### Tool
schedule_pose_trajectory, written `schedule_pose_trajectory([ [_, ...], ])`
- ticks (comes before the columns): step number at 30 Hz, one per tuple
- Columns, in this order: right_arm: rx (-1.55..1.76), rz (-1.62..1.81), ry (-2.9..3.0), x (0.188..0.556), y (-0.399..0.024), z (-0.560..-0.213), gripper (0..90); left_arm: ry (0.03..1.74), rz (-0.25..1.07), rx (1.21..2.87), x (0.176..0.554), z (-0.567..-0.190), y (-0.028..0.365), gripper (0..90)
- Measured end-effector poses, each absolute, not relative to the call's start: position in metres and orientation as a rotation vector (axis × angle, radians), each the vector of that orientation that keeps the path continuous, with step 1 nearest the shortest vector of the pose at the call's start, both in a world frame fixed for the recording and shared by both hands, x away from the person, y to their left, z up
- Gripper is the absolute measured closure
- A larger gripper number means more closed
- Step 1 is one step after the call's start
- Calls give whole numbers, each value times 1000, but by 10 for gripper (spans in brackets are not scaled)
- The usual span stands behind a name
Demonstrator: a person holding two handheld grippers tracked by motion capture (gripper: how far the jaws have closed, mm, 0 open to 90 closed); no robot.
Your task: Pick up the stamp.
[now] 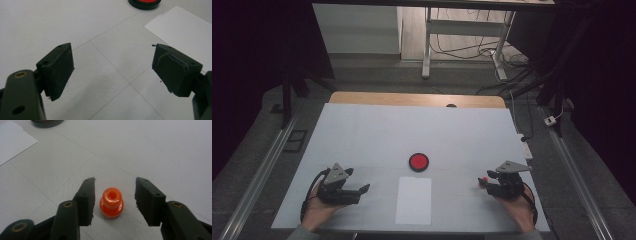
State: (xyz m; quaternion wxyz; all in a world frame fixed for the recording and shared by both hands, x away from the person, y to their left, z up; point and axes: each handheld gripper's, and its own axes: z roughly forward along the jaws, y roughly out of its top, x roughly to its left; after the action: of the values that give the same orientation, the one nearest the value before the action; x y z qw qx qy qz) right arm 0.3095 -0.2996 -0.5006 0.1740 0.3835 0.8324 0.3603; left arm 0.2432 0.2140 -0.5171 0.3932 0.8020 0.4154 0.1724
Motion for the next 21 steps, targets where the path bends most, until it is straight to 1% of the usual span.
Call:
schedule_pose_trajectory([
  [4, 1088, 1015, 2366, 310, -301, -502, 581, 1051, 437, 2039, 243, -518, 214, 177],
  [6, 1091, 1024, 2366, 310, -301, -502, 591, 1051, 437, 2039, 244, -518, 214, 178],
  [7, 1097, 1033, 2365, 310, -302, -502, 616, 1051, 436, 2040, 244, -518, 214, 178],
  [13, 1102, 1037, 2379, 311, -303, -504, 661, 1051, 439, 2040, 244, -518, 214, 178],
  [15, 1098, 1036, 2387, 311, -302, -505, 696, 1053, 441, 2040, 244, -518, 214, 178],
  [21, 1098, 1039, 2383, 311, -302, -505, 715, 1053, 442, 2041, 244, -518, 215, 178],
])
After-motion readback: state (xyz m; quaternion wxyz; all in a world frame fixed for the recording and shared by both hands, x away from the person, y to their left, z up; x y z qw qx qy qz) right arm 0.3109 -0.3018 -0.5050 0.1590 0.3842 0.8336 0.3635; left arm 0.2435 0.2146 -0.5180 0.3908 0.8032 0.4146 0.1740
